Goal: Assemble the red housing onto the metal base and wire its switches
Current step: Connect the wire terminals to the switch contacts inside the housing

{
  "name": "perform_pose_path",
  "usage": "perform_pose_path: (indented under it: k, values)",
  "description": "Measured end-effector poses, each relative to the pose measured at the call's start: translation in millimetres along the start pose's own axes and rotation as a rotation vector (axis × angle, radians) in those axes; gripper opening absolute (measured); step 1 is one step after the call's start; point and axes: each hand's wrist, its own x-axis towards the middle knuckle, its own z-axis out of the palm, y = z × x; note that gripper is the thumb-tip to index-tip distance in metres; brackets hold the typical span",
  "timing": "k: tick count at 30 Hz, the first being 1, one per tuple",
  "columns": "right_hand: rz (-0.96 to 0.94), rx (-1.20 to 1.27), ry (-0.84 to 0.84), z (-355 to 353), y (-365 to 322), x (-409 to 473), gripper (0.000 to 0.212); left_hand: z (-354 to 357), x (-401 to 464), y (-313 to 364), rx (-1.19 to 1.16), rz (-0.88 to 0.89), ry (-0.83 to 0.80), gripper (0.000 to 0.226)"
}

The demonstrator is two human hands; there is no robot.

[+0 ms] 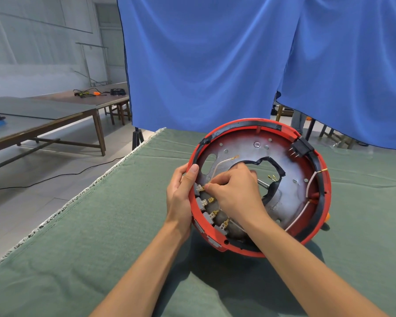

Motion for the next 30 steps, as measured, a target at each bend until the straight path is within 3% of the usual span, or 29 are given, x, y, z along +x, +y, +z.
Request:
perform_pose_path:
  k: [7,13,20,30]
  values:
    - [-0.017,-0.034,0.005,2.5,2.0,0.4,0.012,0.1,1.6,-1.5,0.004,0.008,-0.002,0.041]
    - [-0.061,0.040,-0.026,-0.5,8.3,1.4,0.008,1.5,2.2,-1.7,0.005,0.021,0.006,0.054]
    - [-0.064,0.108,0.086,4.6,10.5,-3.1,0.005,1.8,3.7,-3.8,0.018,0.029,0.009,0.060]
    - [-0.014,0.076,-0.015,5.7,12.3,9.2,0.008,-0.7,7.4,-11.6,0.040,0.016,0.046,0.039]
